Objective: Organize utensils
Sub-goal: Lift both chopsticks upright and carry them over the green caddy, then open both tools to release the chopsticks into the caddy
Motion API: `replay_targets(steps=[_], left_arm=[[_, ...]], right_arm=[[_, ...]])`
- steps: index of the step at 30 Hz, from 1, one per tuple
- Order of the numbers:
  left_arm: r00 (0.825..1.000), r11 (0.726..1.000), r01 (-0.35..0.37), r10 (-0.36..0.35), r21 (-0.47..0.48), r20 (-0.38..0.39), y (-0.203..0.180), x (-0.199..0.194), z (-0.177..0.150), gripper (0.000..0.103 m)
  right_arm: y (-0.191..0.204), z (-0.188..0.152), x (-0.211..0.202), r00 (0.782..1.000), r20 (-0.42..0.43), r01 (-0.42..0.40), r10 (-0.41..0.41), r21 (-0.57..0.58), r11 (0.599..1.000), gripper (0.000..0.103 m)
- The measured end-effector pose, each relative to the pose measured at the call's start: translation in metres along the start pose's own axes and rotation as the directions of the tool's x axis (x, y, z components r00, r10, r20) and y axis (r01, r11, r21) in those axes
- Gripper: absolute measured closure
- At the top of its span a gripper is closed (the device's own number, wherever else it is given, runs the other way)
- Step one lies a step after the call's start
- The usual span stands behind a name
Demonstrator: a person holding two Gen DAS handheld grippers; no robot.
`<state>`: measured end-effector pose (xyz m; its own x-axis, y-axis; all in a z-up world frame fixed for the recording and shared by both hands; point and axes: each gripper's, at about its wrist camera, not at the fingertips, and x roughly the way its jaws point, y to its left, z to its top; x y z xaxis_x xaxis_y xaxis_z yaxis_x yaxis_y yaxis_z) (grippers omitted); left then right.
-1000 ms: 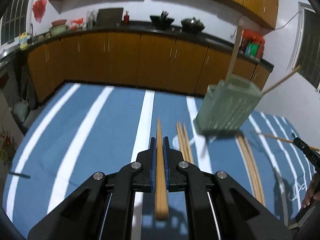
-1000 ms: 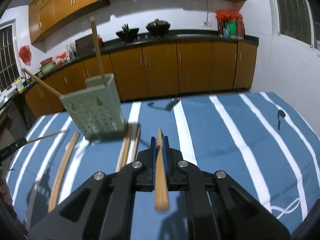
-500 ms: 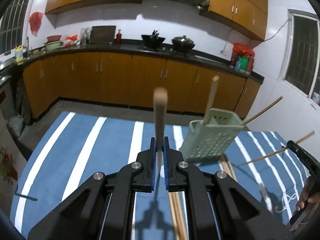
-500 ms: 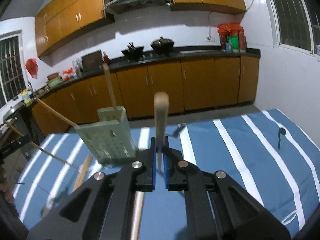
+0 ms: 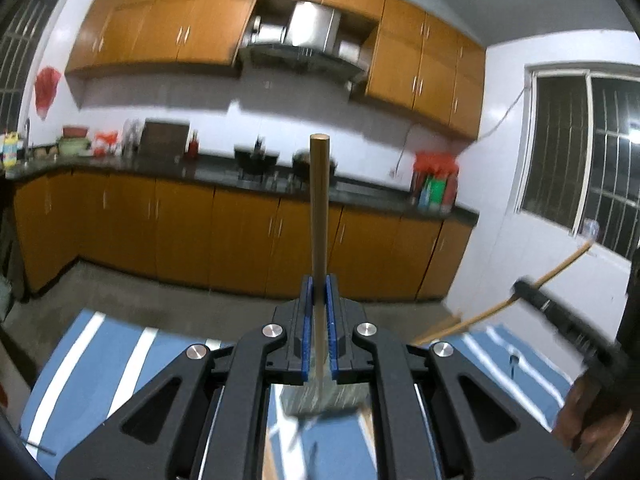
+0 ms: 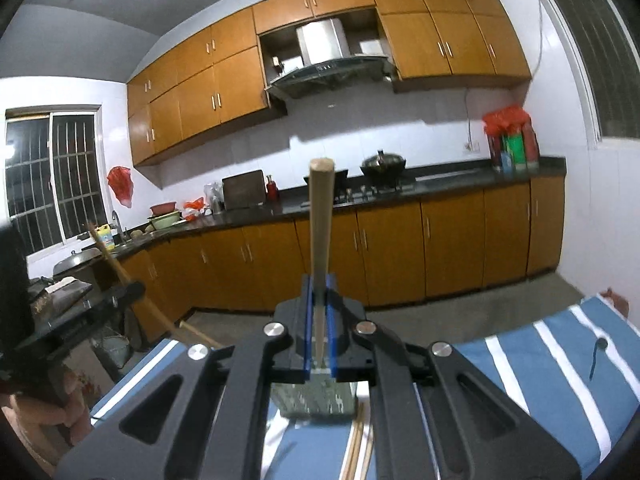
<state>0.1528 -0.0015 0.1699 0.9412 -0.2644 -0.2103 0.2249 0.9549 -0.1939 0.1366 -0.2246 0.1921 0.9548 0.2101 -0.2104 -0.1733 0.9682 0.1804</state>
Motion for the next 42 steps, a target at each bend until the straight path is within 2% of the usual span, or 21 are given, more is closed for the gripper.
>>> replay_targets(steps=[3,6,14,20,22,23,24,28,34,37,40,42], left_arm=[[0.997,1.000,-0.014,0.014,0.008,0.072,-0.009,0.010,0.009,0.096],[0.995,0.999,-0.035,0.033,0.025,0.097,-0.013,0.023,0.005,0.096],[0.998,0.999,-0.042,0.043,0.006,-0.048,-0.007,0.069,-0.035,0.096],[0.995,1.000,-0.029,0.027,-0.009,-0.098,-0.002,0.074,-0.043,0.093],[0.995,1.000,-0.029,0.028,0.000,-0.094,-0.004,0.071,-0.041,0.081],[0.996,1.000,-0.031,0.031,0.005,-0.083,-0.005,0.067,-0.040,0.068],[0.997,0.999,-0.034,0.034,0.008,-0.074,-0.006,0.065,-0.038,0.060],[0.998,0.999,-0.034,0.036,0.023,-0.059,-0.009,0.058,-0.032,0.055],[0.999,0.999,-0.042,0.042,0.016,-0.015,-0.002,0.029,-0.022,0.033],[0.997,0.997,-0.075,0.075,0.025,0.004,0.006,0.008,-0.023,0.024],[0.989,0.988,-0.151,0.151,0.044,0.009,0.021,-0.013,-0.036,0.015],[0.978,0.977,-0.206,0.207,0.061,-0.011,0.032,-0.018,-0.050,0.012]], right_arm=[[0.005,0.003,0.020,1.000,-0.013,0.007,-0.007,-0.012,1.000,0.095],[0.006,0.001,0.041,0.999,-0.048,0.023,-0.024,-0.022,0.999,0.095],[0.003,-0.024,0.085,0.986,-0.157,0.056,-0.061,-0.040,0.998,0.095],[0.005,-0.031,0.090,0.984,-0.166,0.059,-0.066,-0.048,0.997,0.093],[0.006,-0.030,0.088,0.985,-0.162,0.057,-0.064,-0.048,0.997,0.093],[0.006,-0.029,0.087,0.985,-0.158,0.057,-0.063,-0.046,0.997,0.092],[0.006,-0.028,0.085,0.986,-0.155,0.057,-0.063,-0.046,0.997,0.091],[0.005,-0.024,0.074,0.990,-0.128,0.058,-0.063,-0.042,0.997,0.085],[-0.008,-0.015,0.038,0.995,-0.050,0.085,-0.086,-0.023,0.996,0.069],[-0.022,-0.022,0.020,0.990,-0.036,0.133,-0.133,-0.019,0.991,0.063],[-0.041,-0.044,0.011,0.976,-0.074,0.203,-0.204,-0.021,0.979,0.060],[-0.057,-0.070,0.015,0.960,-0.152,0.234,-0.233,-0.011,0.972,0.060]])
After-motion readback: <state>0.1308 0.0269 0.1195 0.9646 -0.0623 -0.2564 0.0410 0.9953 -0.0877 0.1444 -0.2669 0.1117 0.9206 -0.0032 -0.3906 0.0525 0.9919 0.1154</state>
